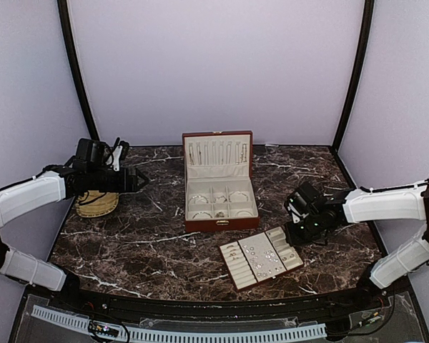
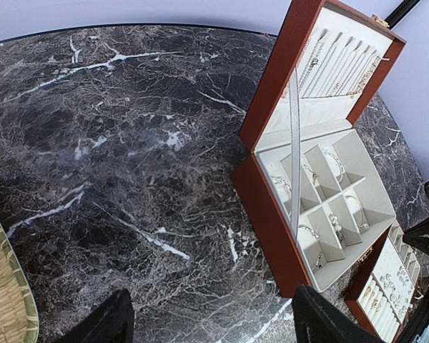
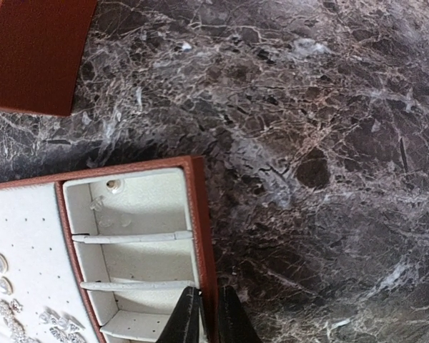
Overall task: Organize the mixed jewelry
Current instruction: Pick up the compartment layer from the center of the board.
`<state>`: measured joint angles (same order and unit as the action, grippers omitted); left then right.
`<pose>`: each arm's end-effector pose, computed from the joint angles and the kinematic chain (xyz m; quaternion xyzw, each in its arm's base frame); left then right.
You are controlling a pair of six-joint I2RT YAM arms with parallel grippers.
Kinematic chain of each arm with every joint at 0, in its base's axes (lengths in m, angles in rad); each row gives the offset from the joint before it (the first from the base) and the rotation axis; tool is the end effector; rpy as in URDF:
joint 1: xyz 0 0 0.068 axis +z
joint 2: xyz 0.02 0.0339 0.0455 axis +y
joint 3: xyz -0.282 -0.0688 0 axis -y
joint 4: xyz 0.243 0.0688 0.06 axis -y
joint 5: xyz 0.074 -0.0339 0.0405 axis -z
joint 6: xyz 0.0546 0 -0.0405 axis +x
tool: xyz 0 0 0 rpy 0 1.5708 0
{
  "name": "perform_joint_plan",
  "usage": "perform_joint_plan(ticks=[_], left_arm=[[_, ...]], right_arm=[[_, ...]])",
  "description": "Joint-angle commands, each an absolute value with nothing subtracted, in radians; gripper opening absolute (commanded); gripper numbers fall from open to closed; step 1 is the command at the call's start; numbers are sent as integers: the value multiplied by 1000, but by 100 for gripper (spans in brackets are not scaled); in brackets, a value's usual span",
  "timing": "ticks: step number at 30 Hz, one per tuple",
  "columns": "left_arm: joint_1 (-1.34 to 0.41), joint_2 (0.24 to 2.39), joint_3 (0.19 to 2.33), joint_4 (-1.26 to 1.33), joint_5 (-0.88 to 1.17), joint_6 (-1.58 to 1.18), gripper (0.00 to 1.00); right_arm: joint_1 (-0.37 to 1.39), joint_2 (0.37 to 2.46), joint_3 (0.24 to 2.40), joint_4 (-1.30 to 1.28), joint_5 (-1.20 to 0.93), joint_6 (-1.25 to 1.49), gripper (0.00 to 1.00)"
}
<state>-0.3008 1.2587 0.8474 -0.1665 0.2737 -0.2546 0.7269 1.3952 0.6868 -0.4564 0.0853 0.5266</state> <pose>0.2689 -0.0989 0.2706 0.0851 0.8693 -0.2447 0.4209 0.1862 0.1594 0.1607 -0.0893 0.9745 0.0843 0.1876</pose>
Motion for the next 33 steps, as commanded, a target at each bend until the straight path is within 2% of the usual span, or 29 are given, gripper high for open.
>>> perform_joint_plan(ticks=[1,12,21,33], left_arm=[[-296,1256,845,-166,291,-253,79],[-296,1254,845,-166,291,-252,79],[-296,1254,847,-164,292,-253,79],[-296,1250,848,-164,296,-250,79]], right_arm=[[733,1416,676,-439,115,514,11],[734,1354,703,-500,148,525,0],[734,1265,717,-613,161,550,0],[734,1211,768,-661,63,502,0]])
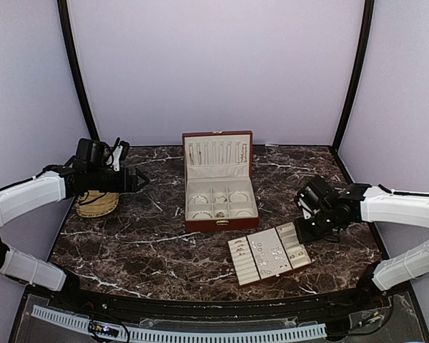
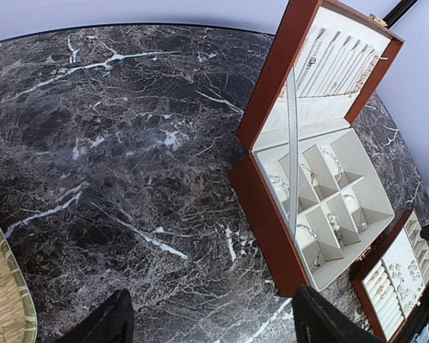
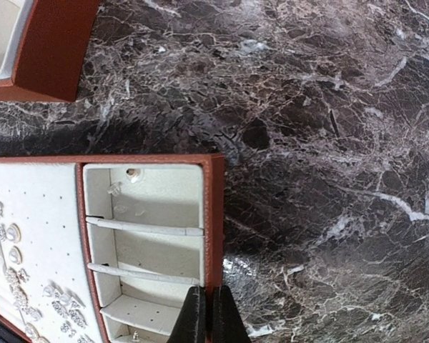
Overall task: Organize the mixed jewelry
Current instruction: Pick up the compartment layer from the center of the board.
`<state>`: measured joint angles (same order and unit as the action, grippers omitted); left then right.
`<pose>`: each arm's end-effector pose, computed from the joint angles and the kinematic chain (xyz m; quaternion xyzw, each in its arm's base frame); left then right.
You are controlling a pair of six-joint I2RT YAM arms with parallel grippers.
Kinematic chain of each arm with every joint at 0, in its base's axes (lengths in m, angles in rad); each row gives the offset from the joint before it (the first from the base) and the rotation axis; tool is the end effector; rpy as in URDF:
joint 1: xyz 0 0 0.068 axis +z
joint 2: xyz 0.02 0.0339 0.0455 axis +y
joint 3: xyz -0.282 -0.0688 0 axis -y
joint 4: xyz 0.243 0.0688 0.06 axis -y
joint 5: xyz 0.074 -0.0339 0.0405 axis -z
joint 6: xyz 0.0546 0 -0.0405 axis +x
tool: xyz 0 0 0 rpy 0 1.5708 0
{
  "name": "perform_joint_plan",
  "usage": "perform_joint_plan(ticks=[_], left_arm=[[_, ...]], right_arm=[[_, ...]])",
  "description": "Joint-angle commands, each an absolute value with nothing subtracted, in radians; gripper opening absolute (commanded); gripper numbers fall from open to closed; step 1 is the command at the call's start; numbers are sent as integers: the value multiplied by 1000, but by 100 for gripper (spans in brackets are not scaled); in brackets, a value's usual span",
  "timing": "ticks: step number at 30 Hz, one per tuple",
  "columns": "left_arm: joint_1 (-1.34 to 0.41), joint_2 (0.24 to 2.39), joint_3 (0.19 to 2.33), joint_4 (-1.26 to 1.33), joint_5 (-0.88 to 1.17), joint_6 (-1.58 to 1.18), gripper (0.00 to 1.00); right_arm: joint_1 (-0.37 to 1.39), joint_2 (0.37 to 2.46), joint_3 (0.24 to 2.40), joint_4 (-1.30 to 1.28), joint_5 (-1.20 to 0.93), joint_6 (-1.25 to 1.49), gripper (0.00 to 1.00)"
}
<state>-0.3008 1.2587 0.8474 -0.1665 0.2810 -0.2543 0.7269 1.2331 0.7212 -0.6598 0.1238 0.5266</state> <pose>0.2687 -0.0992 0.2707 0.0869 0.8688 -0.2477 0.4199 0.1671 0.1396 0.1947 -0.0856 0.9746 0.0669 0.1958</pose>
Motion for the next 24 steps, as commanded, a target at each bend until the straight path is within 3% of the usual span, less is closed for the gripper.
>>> perform_joint_plan(ticks=[1,15,24], left_arm=[[-296,1249,848,-165,296,-249,79],[-296,1251,848,-167,291,-249,79],[-296,1255,847,-163,303,-255,79]], right_arm=[[734,1208,772,-660,51,493,0],[734,1167,828,-609,-101,442,0],[724,1226,969,-655,-25,544,0]])
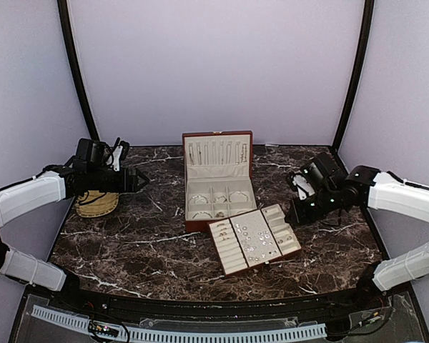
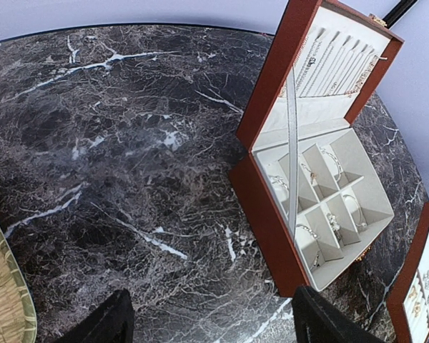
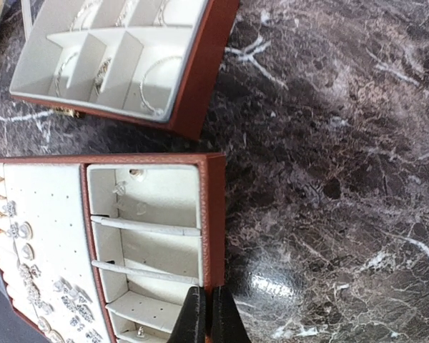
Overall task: Organize the mixed jewelry
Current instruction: Pick up the compartment layer from the center of the board, then place the compartment layer in the jewelry box.
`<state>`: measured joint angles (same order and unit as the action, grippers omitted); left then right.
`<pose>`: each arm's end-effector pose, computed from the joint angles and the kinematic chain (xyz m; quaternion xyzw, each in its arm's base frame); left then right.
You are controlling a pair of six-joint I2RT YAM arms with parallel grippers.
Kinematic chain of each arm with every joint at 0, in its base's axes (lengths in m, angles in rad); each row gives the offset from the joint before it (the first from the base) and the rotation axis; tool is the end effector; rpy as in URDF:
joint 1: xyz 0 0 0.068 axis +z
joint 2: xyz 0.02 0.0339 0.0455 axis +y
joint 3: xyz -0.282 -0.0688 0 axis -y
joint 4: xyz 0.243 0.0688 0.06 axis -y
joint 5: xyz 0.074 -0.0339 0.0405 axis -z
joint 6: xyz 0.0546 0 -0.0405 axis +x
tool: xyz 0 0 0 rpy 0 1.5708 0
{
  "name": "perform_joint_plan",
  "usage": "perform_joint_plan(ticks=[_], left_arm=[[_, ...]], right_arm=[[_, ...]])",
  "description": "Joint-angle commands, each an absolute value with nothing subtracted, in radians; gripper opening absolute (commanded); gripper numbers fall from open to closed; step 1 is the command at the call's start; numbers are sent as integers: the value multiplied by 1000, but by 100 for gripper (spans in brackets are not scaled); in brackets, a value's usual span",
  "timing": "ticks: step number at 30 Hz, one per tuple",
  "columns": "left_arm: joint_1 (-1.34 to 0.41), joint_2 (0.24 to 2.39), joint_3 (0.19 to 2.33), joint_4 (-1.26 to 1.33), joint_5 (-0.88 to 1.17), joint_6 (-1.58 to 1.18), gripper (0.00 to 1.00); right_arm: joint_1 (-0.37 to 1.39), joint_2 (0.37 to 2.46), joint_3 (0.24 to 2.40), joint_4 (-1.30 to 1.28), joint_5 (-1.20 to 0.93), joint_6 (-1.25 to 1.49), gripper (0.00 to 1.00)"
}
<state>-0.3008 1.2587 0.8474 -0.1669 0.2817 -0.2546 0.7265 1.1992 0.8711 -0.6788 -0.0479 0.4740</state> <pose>0.2687 -0.0992 0.2706 0.0869 0.8689 -0.2480 0.4196 0.1744 0.1585 0.2461 -0.1275 0.9518 0.1761 0.2165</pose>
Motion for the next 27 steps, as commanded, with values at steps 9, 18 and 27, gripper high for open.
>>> perform_joint_plan(ticks=[9,18,27], left_arm=[[-296,1244,842,-166,304,-255,78],[-296,1228,846,-175,307,-245,78],[-296,1212,859,-190,304,-229,78]], right_arm=[[686,1421,1136,-668,53,637,0],[665,1619,1339,-691,94,683,0],[650,1793,1556,-772,148,688,0]])
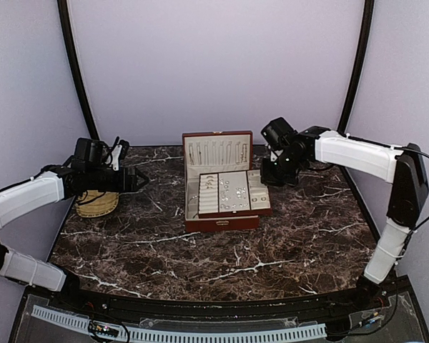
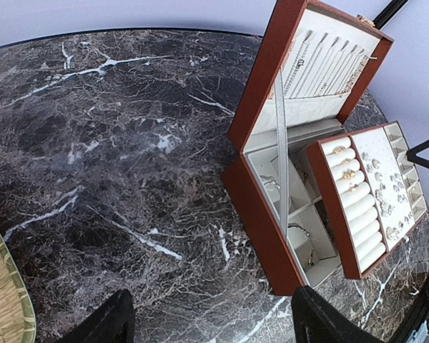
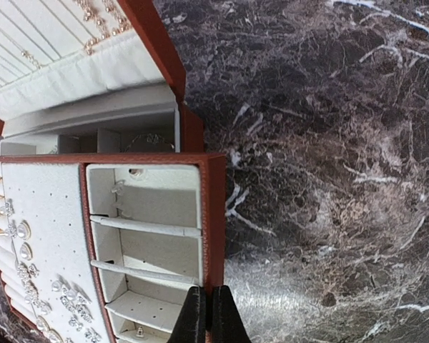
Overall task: Organize the mixed jewelry
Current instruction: Place the compartment layer in the jewelry box.
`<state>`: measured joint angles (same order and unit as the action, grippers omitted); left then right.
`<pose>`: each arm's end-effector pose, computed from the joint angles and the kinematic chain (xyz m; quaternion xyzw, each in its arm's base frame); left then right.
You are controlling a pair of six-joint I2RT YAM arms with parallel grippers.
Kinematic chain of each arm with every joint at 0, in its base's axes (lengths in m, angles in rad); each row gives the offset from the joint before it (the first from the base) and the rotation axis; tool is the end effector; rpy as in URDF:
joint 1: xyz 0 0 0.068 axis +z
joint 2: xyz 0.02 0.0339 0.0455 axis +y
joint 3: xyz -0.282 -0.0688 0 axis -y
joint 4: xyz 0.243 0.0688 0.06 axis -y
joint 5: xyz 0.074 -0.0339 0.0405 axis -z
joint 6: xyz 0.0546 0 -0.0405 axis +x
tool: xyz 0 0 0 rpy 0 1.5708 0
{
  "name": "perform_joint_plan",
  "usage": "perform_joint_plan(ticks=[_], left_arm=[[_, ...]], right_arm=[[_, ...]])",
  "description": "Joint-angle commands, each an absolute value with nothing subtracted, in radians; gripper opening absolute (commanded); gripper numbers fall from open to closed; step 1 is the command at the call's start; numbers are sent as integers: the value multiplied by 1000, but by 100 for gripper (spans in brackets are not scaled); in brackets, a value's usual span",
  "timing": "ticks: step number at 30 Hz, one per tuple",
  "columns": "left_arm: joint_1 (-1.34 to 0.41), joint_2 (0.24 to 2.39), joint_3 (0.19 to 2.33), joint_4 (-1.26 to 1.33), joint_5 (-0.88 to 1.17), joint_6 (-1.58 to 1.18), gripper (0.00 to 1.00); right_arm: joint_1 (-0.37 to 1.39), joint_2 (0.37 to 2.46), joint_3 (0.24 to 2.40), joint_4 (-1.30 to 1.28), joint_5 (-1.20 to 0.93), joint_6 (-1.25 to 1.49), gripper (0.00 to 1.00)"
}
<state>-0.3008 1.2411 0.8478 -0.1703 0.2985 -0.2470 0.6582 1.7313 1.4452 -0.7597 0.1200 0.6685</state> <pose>0.2654 -0.0991 0.2752 0.0950 0.8639 -0.2545 0.4242 0.3041 0.2269 0.2699 0.0205 0.9639 0.1139 0.2398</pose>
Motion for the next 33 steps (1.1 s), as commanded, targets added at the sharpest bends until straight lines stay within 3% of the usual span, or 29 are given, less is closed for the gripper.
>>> perform_joint_plan(ticks=[1,33], left_arm=[[-296,1213,859,-190,310,-230,78],[-296,1204,862,-198,323,-230,78]], right_arm=[[651,1827,1583,-787,139,679,0],[684,2055,1842,-970,80,627,0]])
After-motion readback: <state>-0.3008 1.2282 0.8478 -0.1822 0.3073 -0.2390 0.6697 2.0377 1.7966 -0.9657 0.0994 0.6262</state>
